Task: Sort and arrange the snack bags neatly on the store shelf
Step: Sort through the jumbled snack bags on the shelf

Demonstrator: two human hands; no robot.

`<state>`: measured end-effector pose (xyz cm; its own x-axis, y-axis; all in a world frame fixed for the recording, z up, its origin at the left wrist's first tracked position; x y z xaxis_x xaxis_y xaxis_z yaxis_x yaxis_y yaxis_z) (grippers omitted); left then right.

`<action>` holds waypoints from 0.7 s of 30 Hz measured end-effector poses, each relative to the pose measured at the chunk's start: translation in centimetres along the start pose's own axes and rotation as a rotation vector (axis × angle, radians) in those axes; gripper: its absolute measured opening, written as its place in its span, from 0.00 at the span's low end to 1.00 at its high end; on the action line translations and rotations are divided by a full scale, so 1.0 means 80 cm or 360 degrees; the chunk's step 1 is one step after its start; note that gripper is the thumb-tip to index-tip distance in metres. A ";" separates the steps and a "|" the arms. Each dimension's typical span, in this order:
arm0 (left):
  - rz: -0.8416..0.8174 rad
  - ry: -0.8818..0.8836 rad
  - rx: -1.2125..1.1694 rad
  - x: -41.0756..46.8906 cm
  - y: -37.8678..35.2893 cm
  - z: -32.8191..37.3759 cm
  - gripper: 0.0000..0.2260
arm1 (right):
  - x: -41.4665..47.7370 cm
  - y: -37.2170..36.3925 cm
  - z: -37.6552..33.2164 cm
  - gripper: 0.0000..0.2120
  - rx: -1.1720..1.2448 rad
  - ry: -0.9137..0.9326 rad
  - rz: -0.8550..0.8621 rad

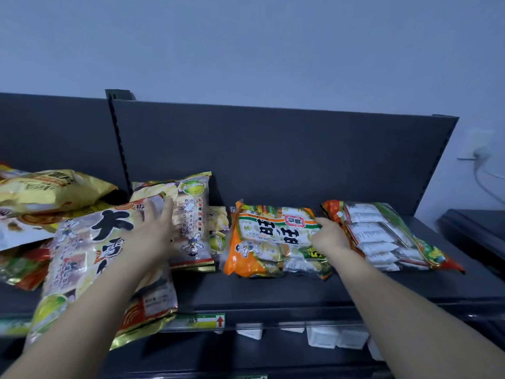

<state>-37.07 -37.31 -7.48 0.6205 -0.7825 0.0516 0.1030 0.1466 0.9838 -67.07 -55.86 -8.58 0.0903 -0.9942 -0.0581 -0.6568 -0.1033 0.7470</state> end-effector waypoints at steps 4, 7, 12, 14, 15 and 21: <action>0.0437 -0.0123 -0.0152 0.011 0.006 -0.020 0.24 | -0.023 -0.023 -0.033 0.24 -0.0637 0.0332 0.0111; 0.0667 -0.0073 -0.0113 0.006 0.020 -0.024 0.02 | -0.038 -0.053 -0.062 0.22 -0.0591 0.0589 -0.0159; 0.0913 -0.0074 -0.0310 -0.009 0.072 -0.015 0.05 | -0.057 -0.078 -0.091 0.34 -0.0358 0.0669 -0.0580; 0.1165 -0.0166 -0.0424 -0.013 0.108 0.005 0.04 | -0.071 -0.082 -0.107 0.39 -0.0154 0.0735 -0.0706; 0.1271 -0.0228 -0.0486 -0.011 0.125 0.016 0.04 | -0.080 -0.085 -0.118 0.43 -0.0022 0.0773 -0.0803; 0.1191 -0.0728 -0.0668 0.023 0.142 0.091 0.04 | -0.111 -0.113 -0.190 0.42 0.0762 0.0564 -0.1187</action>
<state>-40.40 -41.52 5.01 0.2855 -0.5455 0.7880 0.1284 0.8365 0.5326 -50.56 -45.62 -4.72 0.7795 -0.6089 -0.1470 -0.5682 -0.7861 0.2434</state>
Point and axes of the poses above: each hand's wrist, its own x-axis towards the middle knuckle, its own y-axis out of the back of the hand, z = x × y, the point moved 4 cm from there along x, towards the middle knuckle, and after that the axes turned 3 degrees about -y, right-handed, at the moved point
